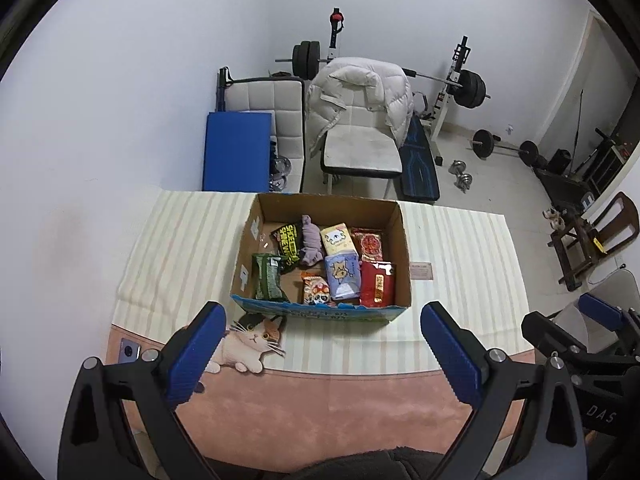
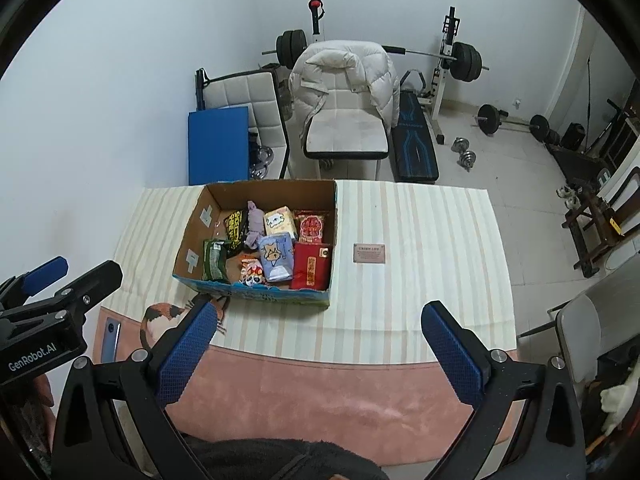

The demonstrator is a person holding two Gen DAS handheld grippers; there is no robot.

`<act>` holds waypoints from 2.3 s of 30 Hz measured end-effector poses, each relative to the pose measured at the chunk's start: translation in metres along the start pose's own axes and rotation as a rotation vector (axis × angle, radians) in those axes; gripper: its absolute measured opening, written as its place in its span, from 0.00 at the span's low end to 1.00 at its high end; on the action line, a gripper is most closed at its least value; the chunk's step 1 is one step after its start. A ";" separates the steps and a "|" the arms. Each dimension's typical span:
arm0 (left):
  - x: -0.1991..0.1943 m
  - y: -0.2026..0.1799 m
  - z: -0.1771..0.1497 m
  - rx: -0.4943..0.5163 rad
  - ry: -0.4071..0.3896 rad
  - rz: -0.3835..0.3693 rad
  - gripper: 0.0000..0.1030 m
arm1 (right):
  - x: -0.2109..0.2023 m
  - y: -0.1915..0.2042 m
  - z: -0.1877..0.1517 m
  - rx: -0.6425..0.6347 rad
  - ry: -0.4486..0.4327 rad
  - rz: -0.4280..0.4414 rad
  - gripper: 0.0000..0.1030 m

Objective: Organize soft objects

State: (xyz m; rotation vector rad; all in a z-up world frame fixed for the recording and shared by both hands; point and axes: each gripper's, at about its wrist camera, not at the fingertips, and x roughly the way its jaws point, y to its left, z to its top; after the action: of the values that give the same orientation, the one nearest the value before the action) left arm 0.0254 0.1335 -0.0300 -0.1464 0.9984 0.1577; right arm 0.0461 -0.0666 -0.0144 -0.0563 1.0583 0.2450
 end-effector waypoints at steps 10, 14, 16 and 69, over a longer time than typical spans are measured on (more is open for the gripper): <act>0.006 -0.002 0.001 0.015 -0.020 0.024 0.98 | 0.006 0.001 0.004 -0.003 -0.016 -0.052 1.00; 0.009 -0.002 0.002 0.011 -0.020 0.030 0.98 | 0.012 -0.001 0.006 0.001 -0.012 -0.072 1.00; 0.010 -0.002 0.002 0.011 -0.018 0.029 0.98 | 0.014 -0.002 0.006 0.005 -0.009 -0.080 1.00; -0.001 -0.003 0.006 0.009 -0.054 0.062 0.98 | -0.014 -0.010 0.010 0.004 -0.090 -0.108 1.00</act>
State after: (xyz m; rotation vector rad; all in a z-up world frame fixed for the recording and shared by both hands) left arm 0.0304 0.1315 -0.0259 -0.1028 0.9506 0.2125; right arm 0.0508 -0.0772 0.0021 -0.0981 0.9630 0.1461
